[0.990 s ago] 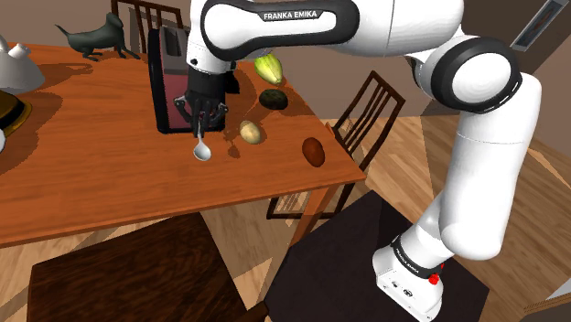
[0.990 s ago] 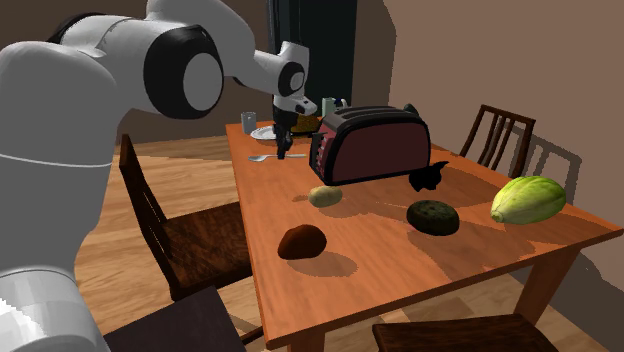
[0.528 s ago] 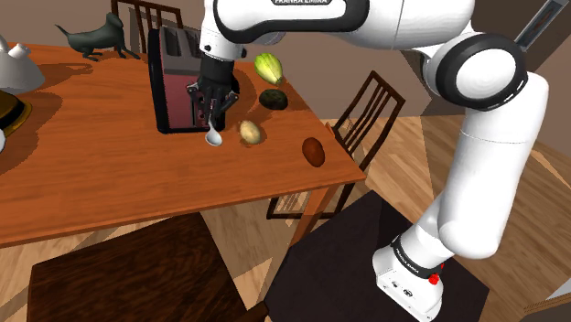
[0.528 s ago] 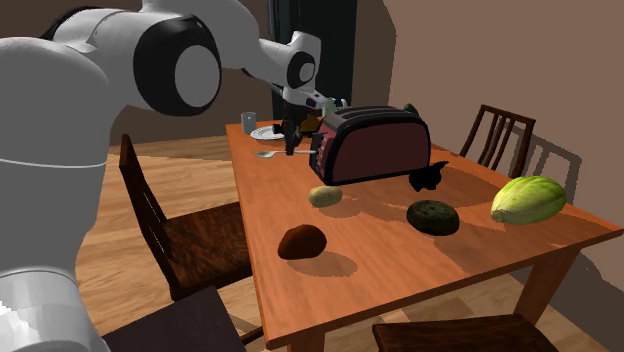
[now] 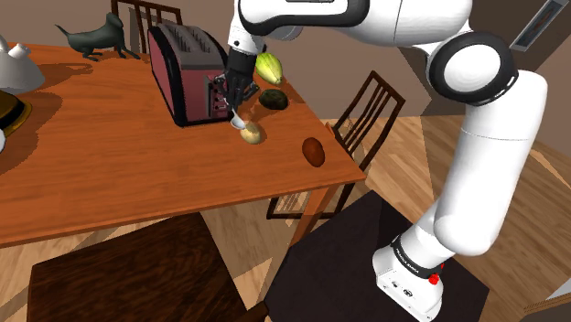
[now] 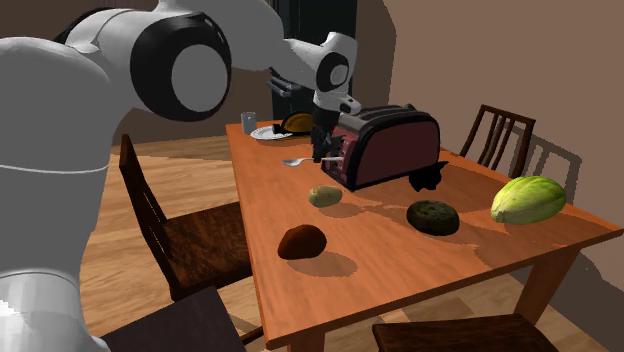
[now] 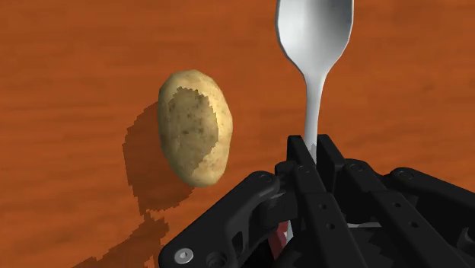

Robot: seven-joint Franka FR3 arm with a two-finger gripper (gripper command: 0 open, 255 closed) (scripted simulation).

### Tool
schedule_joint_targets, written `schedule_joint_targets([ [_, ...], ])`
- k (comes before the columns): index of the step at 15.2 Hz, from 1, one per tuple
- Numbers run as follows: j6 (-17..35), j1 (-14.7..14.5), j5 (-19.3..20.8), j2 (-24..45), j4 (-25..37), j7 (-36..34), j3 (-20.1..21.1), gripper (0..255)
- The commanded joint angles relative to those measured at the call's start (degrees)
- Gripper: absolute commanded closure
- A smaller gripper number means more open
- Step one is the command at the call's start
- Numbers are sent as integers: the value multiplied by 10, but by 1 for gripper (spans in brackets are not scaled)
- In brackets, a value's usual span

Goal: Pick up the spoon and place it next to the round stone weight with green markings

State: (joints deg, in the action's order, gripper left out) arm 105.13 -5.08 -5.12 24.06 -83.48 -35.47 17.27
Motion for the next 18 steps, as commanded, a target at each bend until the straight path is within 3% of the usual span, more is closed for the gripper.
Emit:
schedule_joint_targets([
  [1, -5, 20, -4, -8, -7, 25, -7, 255],
  [14, -81, 111, 3, 67, 120, 154, -50, 255],
  [18, -51, 112, 3, 68, 91, 158, -51, 255],
])
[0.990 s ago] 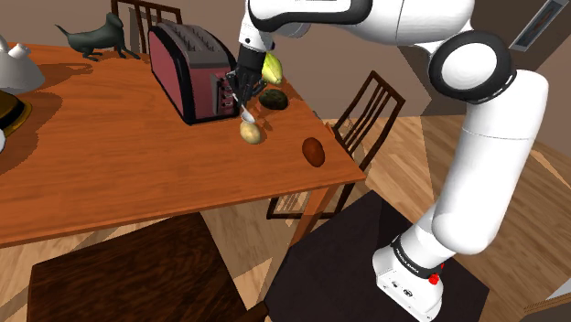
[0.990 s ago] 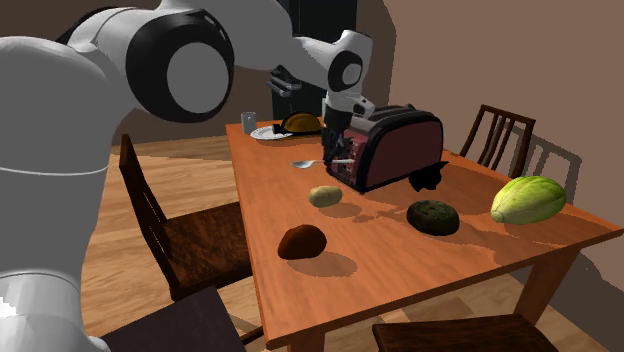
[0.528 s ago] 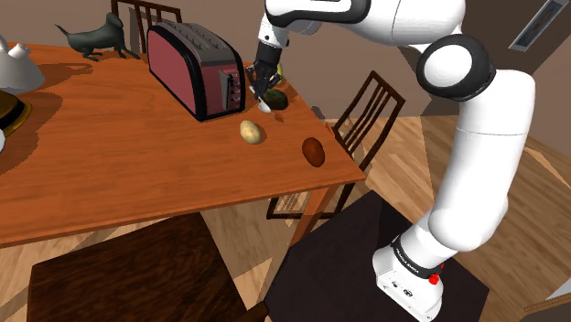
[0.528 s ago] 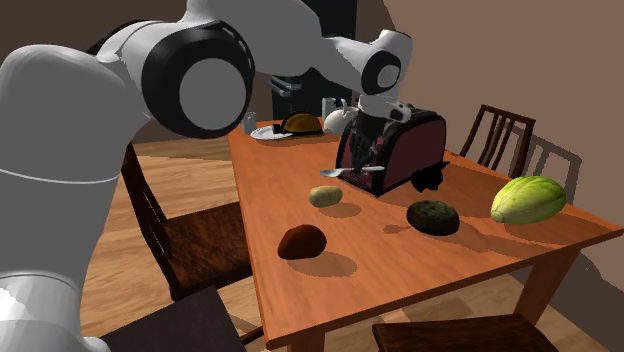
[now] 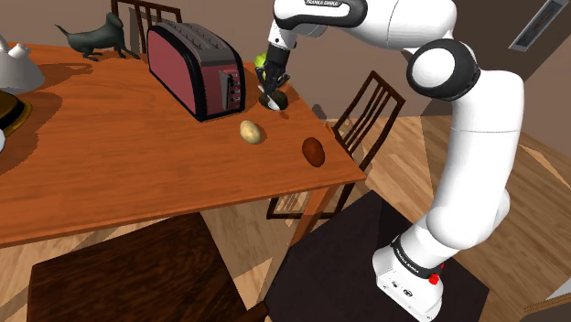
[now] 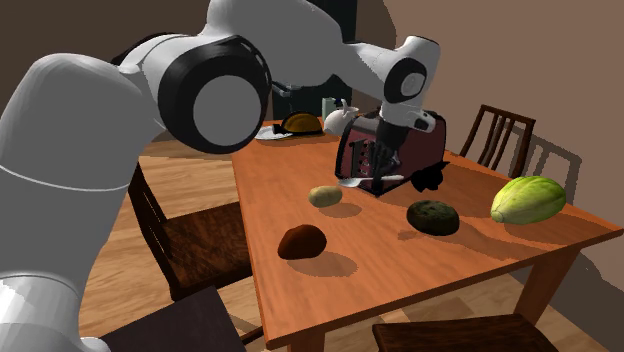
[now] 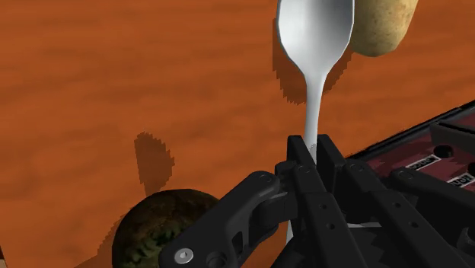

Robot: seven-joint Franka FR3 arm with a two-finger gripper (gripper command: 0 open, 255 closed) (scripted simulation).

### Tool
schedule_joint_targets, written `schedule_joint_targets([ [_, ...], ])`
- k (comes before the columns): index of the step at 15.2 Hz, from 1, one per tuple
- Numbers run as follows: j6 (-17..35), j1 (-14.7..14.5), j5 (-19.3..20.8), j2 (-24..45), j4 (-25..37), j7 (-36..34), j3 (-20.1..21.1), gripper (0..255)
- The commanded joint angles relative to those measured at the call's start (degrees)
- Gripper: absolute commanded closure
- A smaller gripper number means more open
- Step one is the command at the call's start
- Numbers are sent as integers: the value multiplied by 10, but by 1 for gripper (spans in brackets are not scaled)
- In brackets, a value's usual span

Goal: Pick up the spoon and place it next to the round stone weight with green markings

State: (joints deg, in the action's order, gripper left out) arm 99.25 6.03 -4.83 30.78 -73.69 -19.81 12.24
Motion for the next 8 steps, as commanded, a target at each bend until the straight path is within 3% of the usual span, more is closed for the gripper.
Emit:
schedule_joint_targets([
  [1, 15, 1, 0, 2, -13, 3, 0, 255],
  [8, 63, 1, 0, 10, -54, 9, -2, 255],
])
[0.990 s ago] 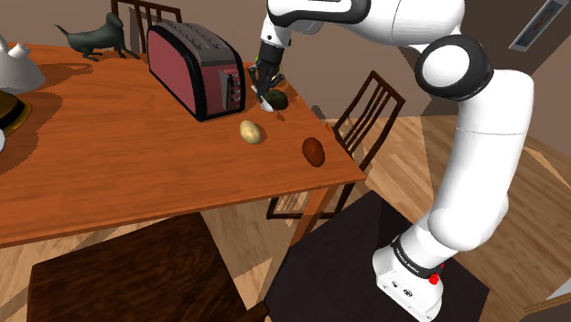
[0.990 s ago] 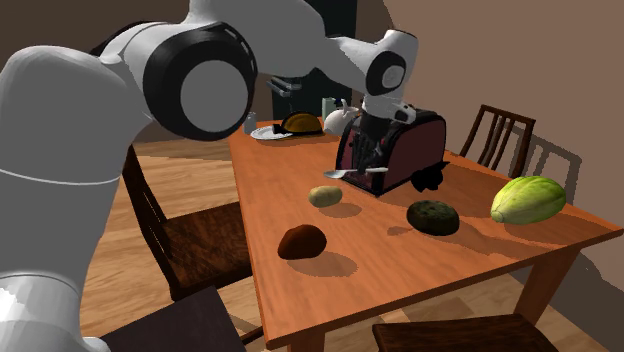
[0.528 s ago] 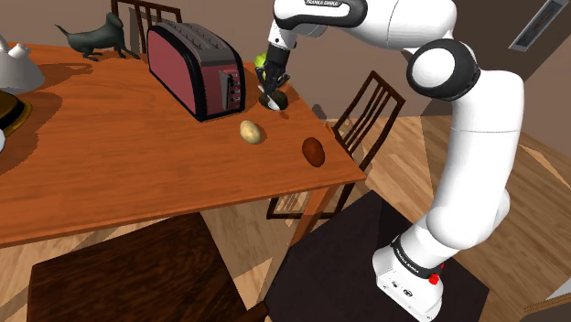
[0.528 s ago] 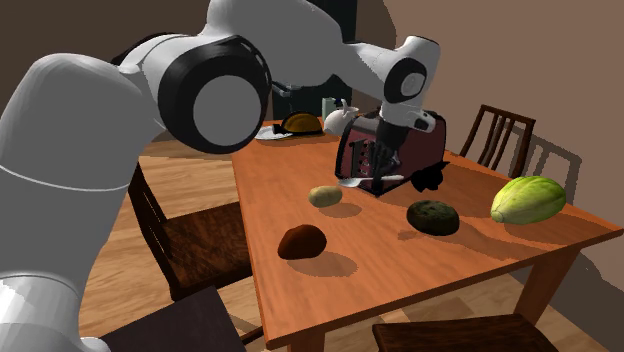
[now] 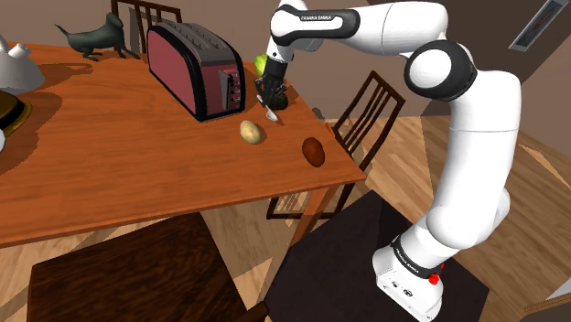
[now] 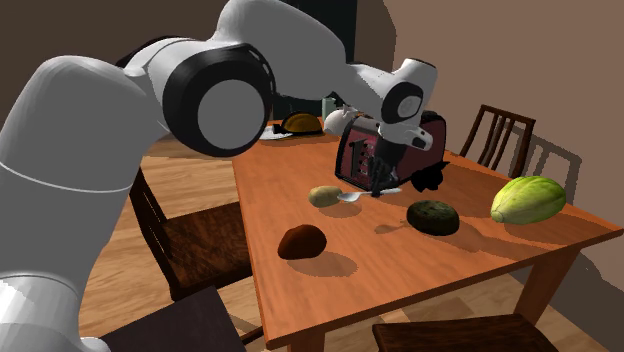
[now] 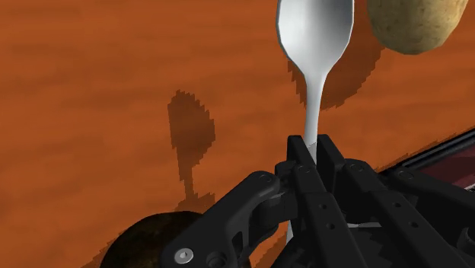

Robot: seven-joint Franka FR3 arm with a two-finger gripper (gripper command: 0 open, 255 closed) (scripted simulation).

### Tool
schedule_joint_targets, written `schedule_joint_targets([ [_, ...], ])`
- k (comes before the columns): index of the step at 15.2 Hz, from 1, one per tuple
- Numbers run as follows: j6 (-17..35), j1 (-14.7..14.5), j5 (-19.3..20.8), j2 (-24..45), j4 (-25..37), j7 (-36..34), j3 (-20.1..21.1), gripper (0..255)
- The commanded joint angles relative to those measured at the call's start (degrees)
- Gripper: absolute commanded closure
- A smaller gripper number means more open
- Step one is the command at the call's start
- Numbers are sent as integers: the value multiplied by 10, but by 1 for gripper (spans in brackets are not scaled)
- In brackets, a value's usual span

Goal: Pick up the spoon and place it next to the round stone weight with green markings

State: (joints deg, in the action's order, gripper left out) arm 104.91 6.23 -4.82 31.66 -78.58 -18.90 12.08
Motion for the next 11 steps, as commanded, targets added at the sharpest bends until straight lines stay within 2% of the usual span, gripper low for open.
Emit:
schedule_joint_targets([
  [1, 13, -1, 0, 3, -10, 1, 0, 255],
  [8, 58, -1, 1, 19, -40, 7, -2, 255],
  [11, 62, -1, 1, 21, -42, 7, -2, 255],
])
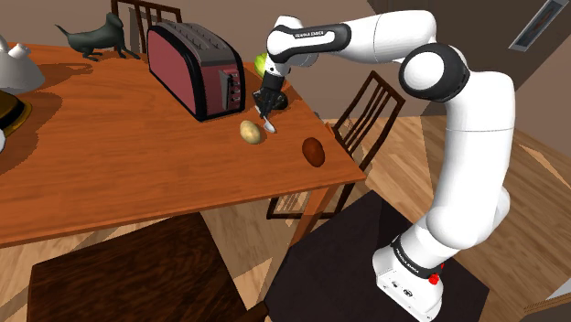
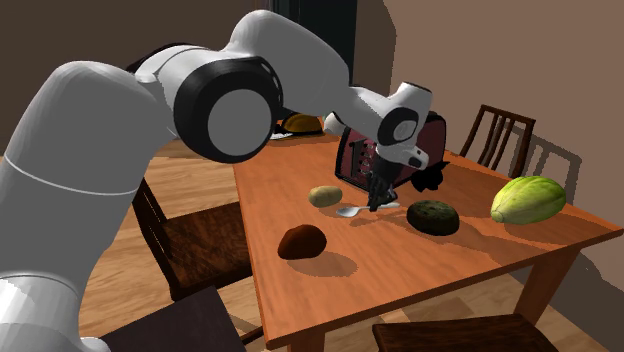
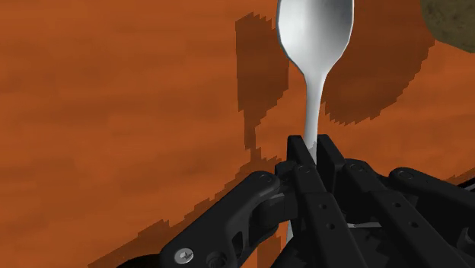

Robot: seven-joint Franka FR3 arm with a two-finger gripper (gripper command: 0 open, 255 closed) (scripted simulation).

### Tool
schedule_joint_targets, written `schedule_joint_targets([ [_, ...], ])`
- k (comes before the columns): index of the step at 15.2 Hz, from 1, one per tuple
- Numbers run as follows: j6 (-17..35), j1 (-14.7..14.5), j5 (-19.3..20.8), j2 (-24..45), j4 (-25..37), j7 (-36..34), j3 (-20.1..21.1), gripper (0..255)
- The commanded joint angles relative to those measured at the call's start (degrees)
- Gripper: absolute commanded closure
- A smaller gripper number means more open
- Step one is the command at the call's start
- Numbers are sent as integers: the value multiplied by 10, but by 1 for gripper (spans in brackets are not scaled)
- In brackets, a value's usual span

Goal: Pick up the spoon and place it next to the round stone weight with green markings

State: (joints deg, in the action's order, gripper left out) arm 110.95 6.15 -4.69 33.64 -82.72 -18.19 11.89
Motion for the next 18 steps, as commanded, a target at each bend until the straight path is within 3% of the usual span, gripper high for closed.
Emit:
schedule_joint_targets([
  [1, 1, 0, 0, 1, 0, 0, 0, 255],
  [5, 1, 0, 0, 1, 0, 0, 0, 255],
  [6, 1, 0, 0, 1, 0, 0, 0, 0],
  [11, 1, 0, 0, 1, 0, 0, 0, 0],
  [15, -66, 5, 0, -10, 56, -1, 0, 0],
  [18, -66, 5, 0, -10, 56, -1, 0, 0],
])
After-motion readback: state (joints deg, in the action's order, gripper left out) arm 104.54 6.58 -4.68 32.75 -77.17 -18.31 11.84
